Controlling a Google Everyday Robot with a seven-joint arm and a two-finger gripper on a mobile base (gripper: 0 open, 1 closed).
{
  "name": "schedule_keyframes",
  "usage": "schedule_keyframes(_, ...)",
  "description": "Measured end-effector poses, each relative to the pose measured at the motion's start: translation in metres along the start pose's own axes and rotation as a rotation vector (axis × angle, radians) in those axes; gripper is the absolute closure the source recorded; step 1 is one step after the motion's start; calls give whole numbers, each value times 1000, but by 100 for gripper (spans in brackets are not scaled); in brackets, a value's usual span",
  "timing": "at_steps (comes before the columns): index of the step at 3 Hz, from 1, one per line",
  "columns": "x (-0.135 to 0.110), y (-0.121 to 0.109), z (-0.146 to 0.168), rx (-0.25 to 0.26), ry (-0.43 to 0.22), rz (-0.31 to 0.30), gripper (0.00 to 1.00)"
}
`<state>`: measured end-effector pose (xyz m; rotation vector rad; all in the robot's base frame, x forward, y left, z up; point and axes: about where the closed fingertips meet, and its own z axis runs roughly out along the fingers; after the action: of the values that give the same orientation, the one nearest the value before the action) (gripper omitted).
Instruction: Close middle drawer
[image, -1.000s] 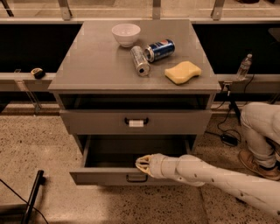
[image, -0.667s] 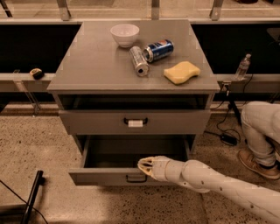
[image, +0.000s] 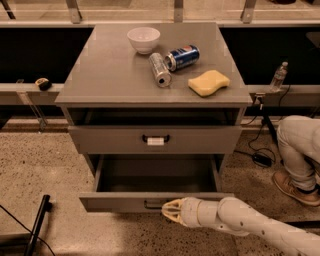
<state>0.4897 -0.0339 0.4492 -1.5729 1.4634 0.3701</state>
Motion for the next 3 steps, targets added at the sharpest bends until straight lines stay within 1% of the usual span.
schedule_keyframes(1, 21, 29, 8, -86, 21, 34, 100)
schedule_keyframes(2, 40, 35, 21, -101, 23, 64, 100)
schedule_keyframes(3, 44, 26, 33, -87, 15, 70, 100)
